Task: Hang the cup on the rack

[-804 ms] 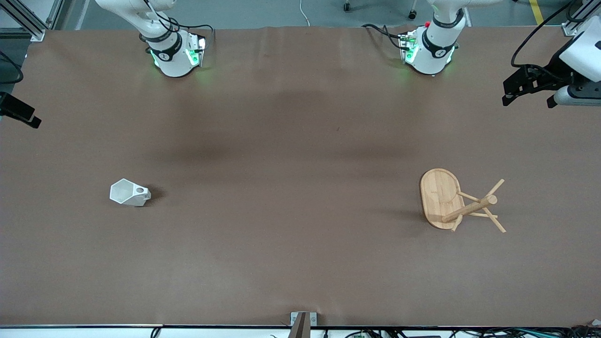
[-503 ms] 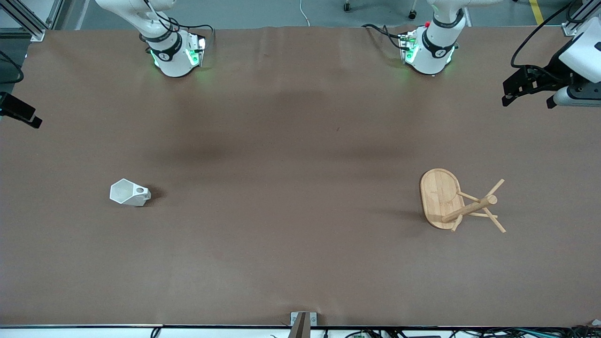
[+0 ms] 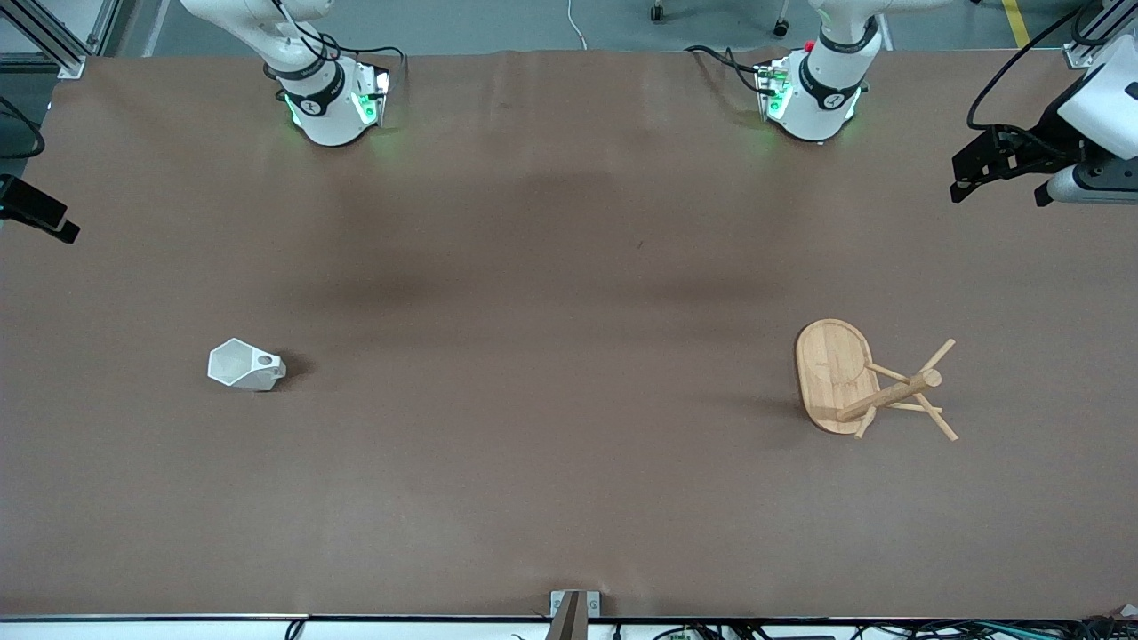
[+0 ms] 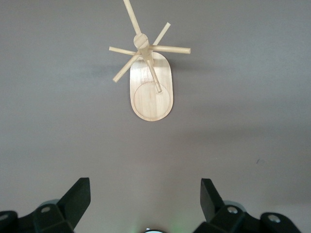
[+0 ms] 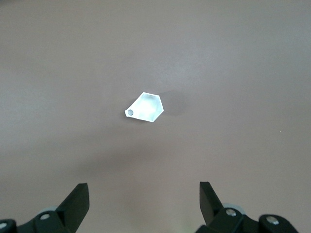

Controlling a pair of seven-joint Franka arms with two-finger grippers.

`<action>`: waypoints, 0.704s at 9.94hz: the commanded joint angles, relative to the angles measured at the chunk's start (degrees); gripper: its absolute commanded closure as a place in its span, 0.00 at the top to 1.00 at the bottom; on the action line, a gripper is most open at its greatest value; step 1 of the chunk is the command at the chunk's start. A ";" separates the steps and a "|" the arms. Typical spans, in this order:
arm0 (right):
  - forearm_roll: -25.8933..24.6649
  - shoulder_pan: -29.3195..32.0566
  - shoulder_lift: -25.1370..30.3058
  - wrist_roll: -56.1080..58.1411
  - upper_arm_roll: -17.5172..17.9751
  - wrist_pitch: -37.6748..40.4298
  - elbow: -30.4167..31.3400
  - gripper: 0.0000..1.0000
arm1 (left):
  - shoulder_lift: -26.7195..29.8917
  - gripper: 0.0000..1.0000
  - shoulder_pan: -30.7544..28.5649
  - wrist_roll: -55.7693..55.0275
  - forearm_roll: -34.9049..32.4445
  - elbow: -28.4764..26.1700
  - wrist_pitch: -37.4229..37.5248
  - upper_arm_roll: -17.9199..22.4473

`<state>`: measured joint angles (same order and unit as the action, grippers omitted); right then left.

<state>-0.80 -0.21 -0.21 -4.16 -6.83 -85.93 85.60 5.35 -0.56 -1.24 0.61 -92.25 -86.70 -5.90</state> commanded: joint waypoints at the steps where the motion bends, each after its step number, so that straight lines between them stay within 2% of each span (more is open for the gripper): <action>1: 0.71 0.91 -2.50 0.47 0.24 -2.47 1.66 1.00 | -1.39 1.00 0.12 0.62 -1.14 -0.13 0.39 -0.08; 4: 0.27 2.22 -4.96 0.73 0.15 -16.15 13.42 1.00 | -1.39 1.00 0.12 0.62 -1.14 -0.21 0.39 -0.08; 7: 0.53 2.76 -9.52 0.91 0.24 -34.43 24.85 1.00 | -1.39 1.00 -0.05 0.80 -1.14 -0.21 0.39 -0.08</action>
<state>-0.82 1.91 -9.30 -3.88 -7.29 -115.06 105.82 5.04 -0.57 -1.18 0.61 -92.11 -86.68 -5.87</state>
